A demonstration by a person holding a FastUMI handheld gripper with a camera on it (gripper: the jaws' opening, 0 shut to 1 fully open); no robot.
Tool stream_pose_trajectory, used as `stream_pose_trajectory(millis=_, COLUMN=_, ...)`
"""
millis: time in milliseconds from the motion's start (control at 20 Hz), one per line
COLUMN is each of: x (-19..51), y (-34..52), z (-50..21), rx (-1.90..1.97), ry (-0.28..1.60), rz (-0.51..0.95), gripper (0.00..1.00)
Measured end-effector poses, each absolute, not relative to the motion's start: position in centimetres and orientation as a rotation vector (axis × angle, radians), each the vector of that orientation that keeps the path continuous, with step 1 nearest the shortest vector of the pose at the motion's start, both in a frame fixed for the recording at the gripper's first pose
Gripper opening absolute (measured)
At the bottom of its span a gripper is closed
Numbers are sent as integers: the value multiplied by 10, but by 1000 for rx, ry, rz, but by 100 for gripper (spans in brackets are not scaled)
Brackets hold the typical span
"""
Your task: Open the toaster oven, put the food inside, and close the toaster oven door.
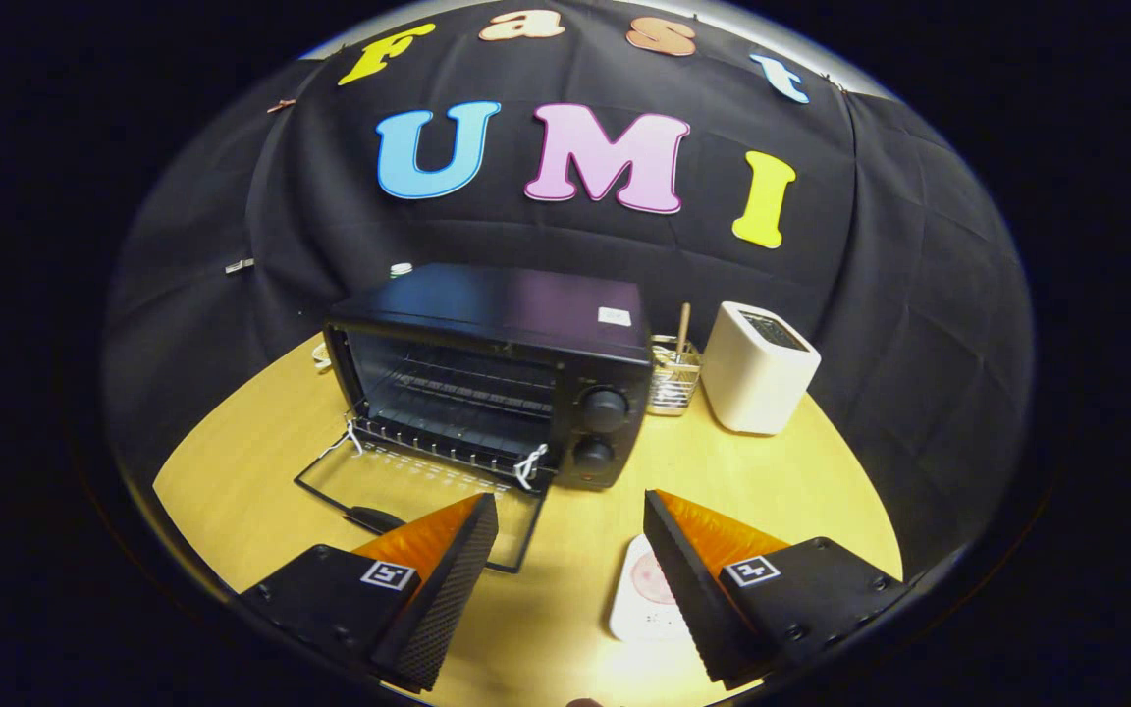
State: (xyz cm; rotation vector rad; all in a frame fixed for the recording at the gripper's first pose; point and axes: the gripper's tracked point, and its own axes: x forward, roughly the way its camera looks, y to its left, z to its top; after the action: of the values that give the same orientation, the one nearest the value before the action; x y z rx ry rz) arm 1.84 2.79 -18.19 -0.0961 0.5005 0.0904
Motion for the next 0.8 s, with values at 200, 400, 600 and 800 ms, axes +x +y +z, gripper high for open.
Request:
stream_pose_trajectory(millis=200, x=22, y=-27, z=-182, rx=-92, ry=520, rz=72, gripper=98)
stream_pose_trajectory(millis=400, x=29, y=-80, z=-190, rx=-80, ry=557, rz=63, gripper=98)
stream_pose_trajectory(millis=600, x=32, y=-124, z=-214, rx=-15, ry=641, rz=64, gripper=98)
stream_pose_trajectory(millis=800, x=32, y=-159, z=-241, rx=18, ry=716, rz=72, gripper=98)
